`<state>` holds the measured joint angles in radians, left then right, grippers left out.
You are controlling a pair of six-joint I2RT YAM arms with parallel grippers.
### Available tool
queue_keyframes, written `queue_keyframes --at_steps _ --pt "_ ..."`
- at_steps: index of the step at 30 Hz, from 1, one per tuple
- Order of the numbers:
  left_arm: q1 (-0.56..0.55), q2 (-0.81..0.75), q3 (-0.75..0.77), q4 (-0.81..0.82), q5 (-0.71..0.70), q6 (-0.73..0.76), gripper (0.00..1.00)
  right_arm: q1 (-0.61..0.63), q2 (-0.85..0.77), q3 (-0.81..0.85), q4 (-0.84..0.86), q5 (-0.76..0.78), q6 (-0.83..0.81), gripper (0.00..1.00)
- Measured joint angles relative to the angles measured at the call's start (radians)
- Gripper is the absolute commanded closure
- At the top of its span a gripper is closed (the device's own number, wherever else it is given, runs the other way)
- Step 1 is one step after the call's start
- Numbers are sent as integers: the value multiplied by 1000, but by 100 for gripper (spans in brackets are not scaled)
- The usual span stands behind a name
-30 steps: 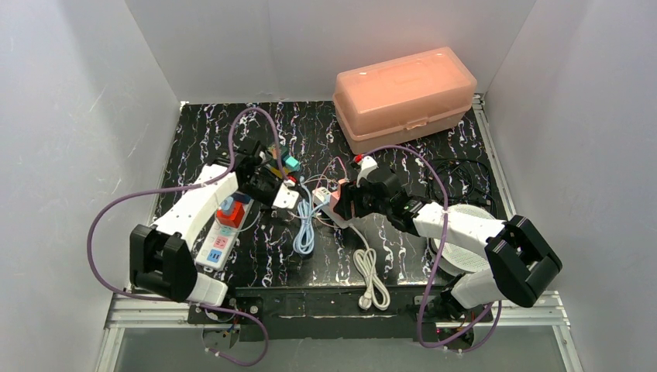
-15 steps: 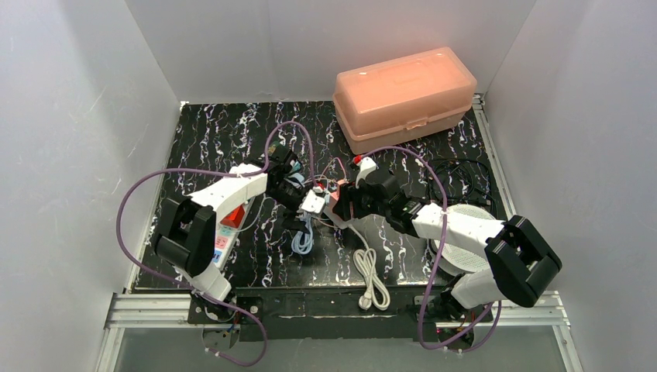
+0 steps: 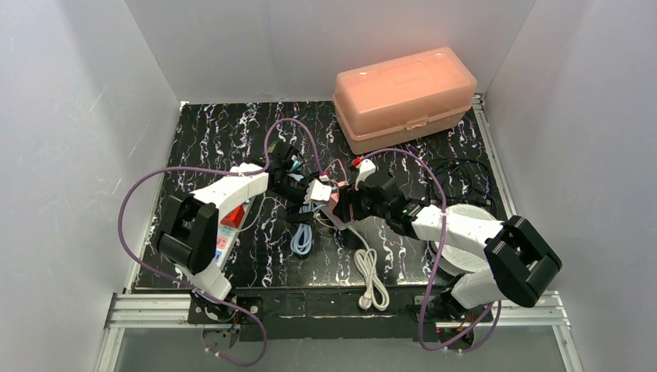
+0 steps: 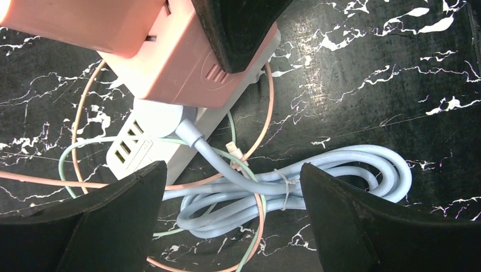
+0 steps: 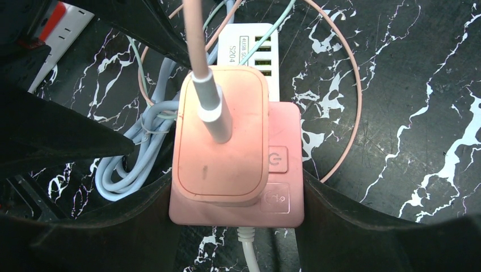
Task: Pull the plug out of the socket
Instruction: Remove the plug from the socket.
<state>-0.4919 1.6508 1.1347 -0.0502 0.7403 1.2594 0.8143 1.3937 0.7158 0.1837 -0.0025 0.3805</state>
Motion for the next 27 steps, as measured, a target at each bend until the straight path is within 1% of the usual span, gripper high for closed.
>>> queue_keyframes --at_steps 6,13,17,20,23,27 --pt "-18 39 0 -4 3 -14 13 7 0 0 0 9 -4 95" --pt "-47 103 9 -18 -22 -28 16 24 0 0 -1 48 -18 95" --pt "-47 108 13 -23 -22 -21 18 36 -8 0 -8 82 -16 96" --pt "-49 108 17 -30 -23 -17 21 43 -14 0 -15 100 -14 96" --pt "-49 106 18 -26 -29 -21 21 45 -15 0 -17 111 -11 96" --pt "-45 68 9 -21 -53 -31 17 52 -15 -1 -16 114 -14 96"
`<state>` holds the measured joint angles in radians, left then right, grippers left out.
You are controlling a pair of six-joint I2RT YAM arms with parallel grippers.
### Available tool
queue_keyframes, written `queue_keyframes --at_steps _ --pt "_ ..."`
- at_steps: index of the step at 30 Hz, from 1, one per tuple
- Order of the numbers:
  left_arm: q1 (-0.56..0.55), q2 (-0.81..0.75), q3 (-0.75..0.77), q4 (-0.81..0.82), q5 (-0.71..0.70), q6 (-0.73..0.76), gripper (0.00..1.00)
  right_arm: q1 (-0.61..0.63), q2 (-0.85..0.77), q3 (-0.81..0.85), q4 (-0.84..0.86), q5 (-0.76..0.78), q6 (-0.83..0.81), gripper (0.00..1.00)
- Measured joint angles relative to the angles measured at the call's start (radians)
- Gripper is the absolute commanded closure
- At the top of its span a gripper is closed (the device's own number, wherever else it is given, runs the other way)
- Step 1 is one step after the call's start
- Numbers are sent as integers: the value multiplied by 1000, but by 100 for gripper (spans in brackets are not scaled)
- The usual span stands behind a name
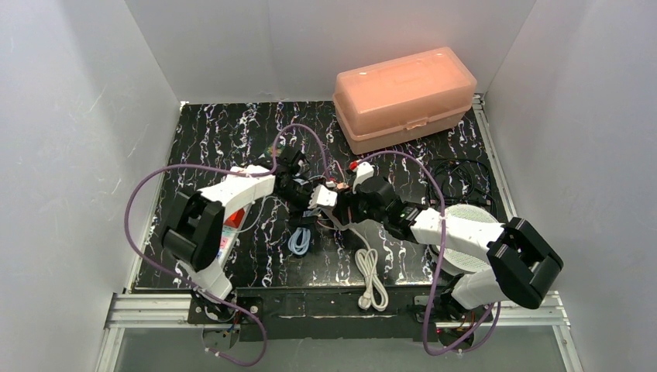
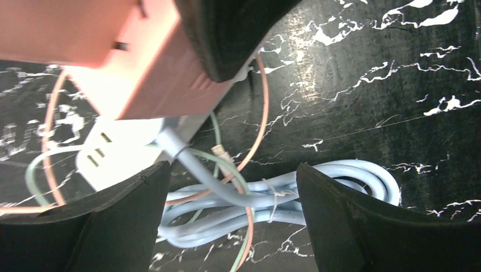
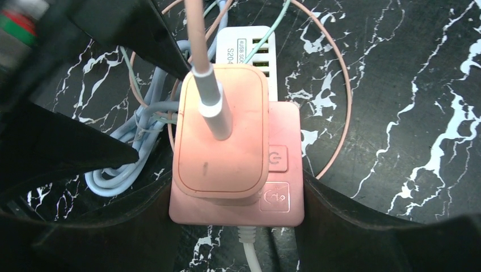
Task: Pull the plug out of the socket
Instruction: Remove the plug from the socket.
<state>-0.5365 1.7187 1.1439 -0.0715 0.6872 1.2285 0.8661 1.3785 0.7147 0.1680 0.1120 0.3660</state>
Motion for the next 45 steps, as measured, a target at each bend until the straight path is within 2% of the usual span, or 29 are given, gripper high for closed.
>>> queue_keyframes --at_steps 6,9,15,26,30,32,45 --pt "25 -122 -81 128 -18 -36 10 20 1 -6 13 -3 -4 97" --pt "32 -102 -81 164 -18 -35 7 21 2 -6 13 -3 -4 97" --pt "32 -2 -55 184 1 -18 8 24 2 -6 14 -2 -8 98" --pt "34 43 12 78 34 88 26 26 2 -5 13 11 -1 99" --pt "33 37 12 54 37 144 44 27 2 -3 8 15 0 99" --pt "24 24 7 45 35 180 48 27 3 2 0 16 0 99" --pt "-32 23 -42 46 -37 225 50 24 -46 3 -48 37 -3 99"
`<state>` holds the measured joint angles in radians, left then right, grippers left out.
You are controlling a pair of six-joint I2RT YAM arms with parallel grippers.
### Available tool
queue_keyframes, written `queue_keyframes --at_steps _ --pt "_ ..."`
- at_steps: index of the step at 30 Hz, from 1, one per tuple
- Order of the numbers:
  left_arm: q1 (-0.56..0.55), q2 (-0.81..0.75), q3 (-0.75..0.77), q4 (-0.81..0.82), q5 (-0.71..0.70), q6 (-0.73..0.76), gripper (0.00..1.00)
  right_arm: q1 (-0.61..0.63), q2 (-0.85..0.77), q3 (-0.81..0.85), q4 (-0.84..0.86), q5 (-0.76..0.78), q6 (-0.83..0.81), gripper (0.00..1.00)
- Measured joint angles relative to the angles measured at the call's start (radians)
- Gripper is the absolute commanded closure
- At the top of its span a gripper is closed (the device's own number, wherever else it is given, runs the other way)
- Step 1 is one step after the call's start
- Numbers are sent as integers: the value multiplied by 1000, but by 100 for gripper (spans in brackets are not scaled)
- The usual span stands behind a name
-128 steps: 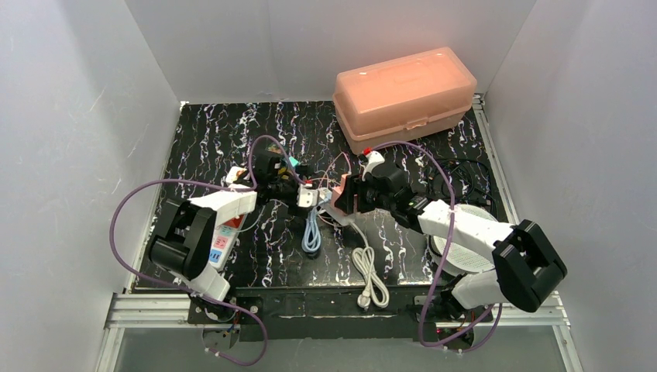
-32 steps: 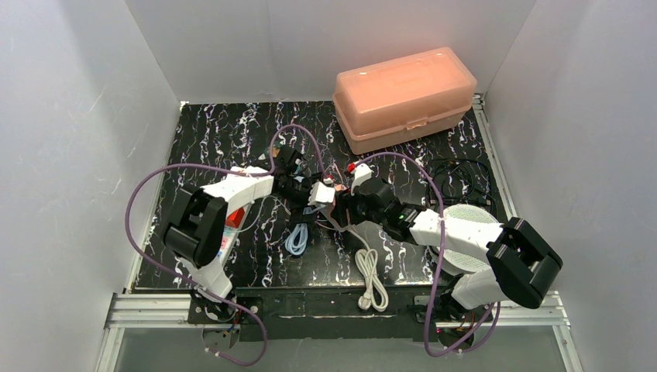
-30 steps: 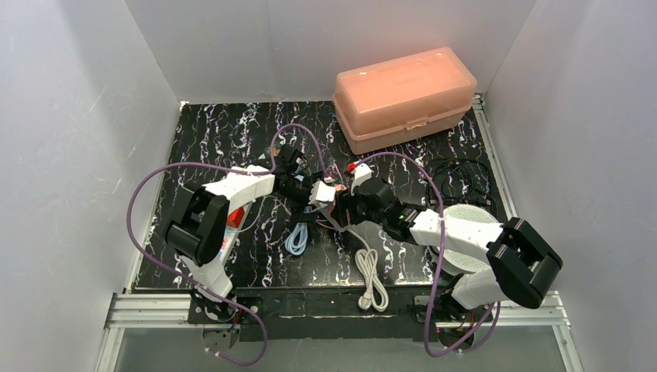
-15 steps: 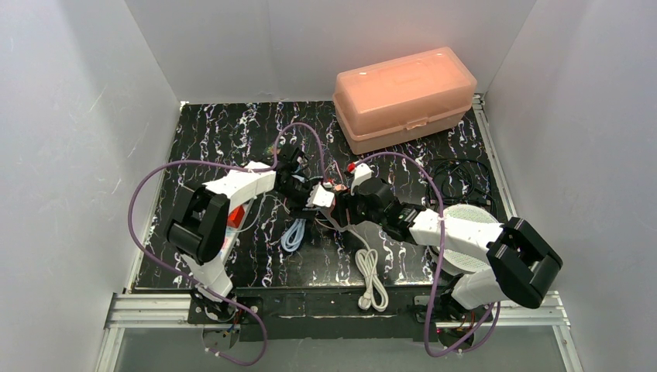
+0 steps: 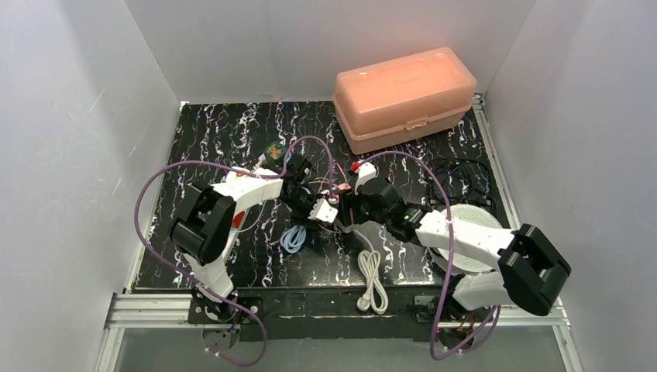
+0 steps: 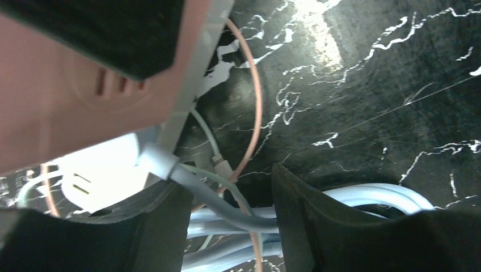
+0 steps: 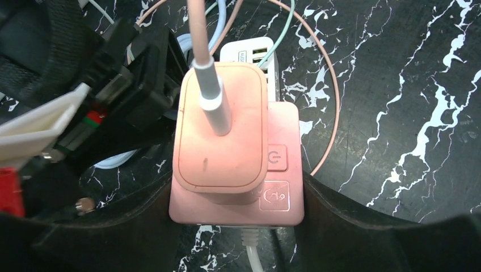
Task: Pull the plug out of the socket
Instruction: Remove the plug from the socket.
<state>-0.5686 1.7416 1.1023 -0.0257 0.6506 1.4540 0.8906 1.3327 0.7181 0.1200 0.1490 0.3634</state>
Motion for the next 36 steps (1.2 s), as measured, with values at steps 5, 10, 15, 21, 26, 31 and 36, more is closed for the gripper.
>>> queue_keyframes --at_steps 5,10,15,21,26,31,36 --pt "-11 26 -2 -18 -14 -4 49 0 -20 0 -31 8 -2 99" --pt "-16 31 3 -26 -20 -18 36 0 -29 -4 -38 5 4 99" --pt "-20 29 7 -15 -56 -105 14 2 -28 -49 27 3 26 99" --pt "48 -80 -5 -35 -55 -219 2 5 13 -63 82 1 25 99" --pt "103 -202 -42 0 5 -280 2 8 21 -63 94 1 22 99" --pt "92 -134 -68 95 58 -304 2 8 28 -62 101 -1 22 99" --pt "80 -17 -67 142 78 -295 2 8 31 -58 99 -2 22 99"
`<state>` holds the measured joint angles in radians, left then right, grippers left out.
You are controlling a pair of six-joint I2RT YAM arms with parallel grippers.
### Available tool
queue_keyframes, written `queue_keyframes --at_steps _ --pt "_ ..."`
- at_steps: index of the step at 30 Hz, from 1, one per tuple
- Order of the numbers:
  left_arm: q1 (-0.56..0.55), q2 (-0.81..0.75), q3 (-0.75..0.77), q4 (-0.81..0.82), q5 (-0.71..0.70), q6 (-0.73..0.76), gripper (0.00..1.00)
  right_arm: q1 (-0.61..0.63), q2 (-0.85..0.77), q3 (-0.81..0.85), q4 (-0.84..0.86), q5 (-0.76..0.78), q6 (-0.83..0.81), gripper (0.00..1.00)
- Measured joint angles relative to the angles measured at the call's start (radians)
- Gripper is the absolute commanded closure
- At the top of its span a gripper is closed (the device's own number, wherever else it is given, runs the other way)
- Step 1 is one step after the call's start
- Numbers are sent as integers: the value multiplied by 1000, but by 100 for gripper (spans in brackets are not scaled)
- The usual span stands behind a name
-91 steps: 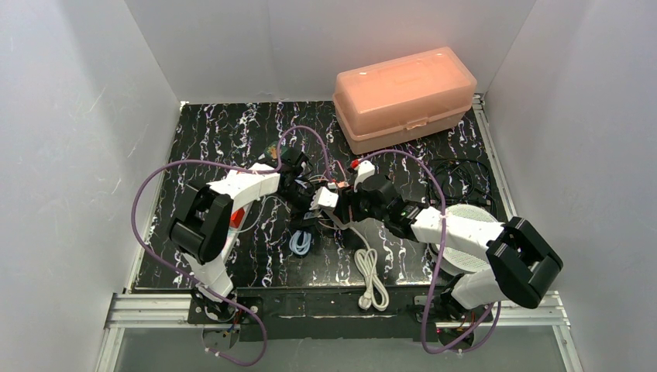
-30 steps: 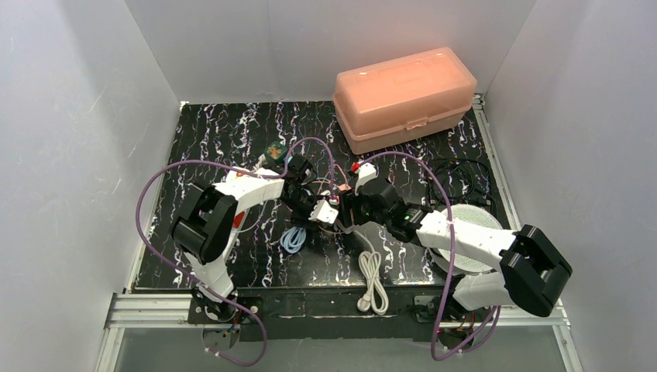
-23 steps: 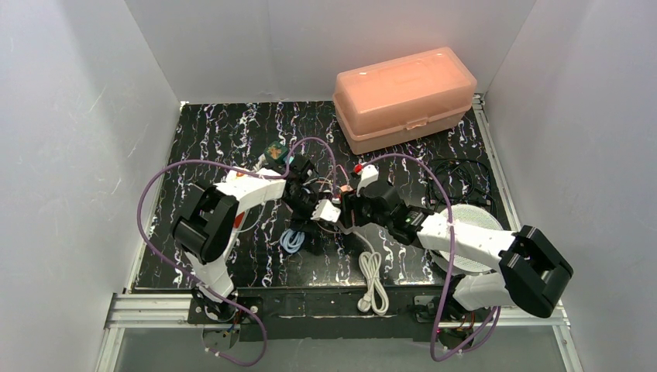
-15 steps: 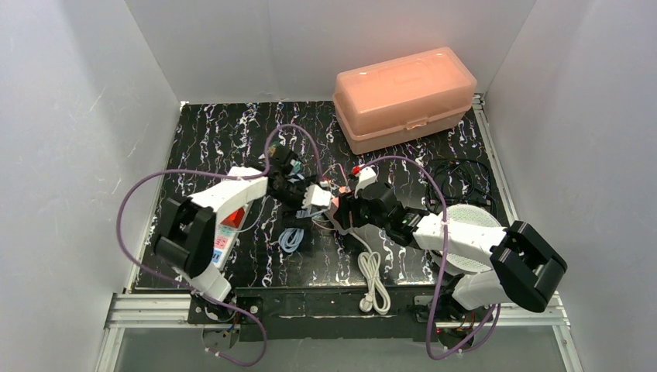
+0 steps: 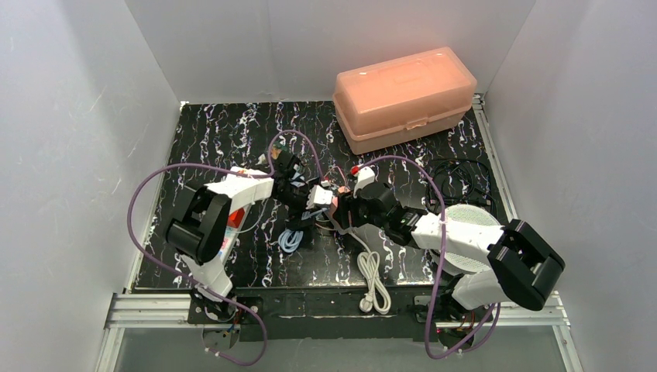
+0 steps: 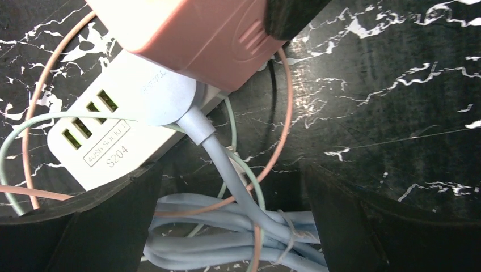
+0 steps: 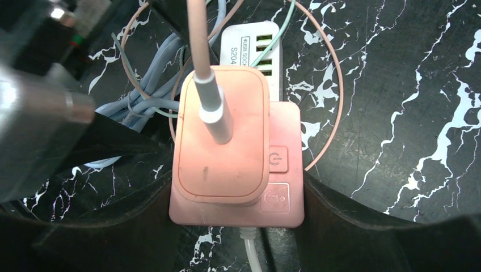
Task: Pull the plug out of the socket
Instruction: Remove the plug from the socket.
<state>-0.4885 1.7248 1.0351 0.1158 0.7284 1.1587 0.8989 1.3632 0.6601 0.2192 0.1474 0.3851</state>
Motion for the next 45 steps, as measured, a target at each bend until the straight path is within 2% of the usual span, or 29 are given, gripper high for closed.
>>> queue_keyframes --at_steps 10,20,24,34,45 --pt "-5 39 -16 119 -6 -27 2 -2 15 26 -32 27 -14 99" --pt "3 -119 -114 220 23 -36 2 0 19 32 -33 -1 -15 99" --pt "3 -111 -114 266 48 -29 2 0 20 32 -32 -5 -15 99" --pt "-16 29 -31 222 68 100 3 0 20 36 -39 -12 -17 99" --pt "-24 31 -5 108 64 248 19 9 16 87 -119 -10 -39 99"
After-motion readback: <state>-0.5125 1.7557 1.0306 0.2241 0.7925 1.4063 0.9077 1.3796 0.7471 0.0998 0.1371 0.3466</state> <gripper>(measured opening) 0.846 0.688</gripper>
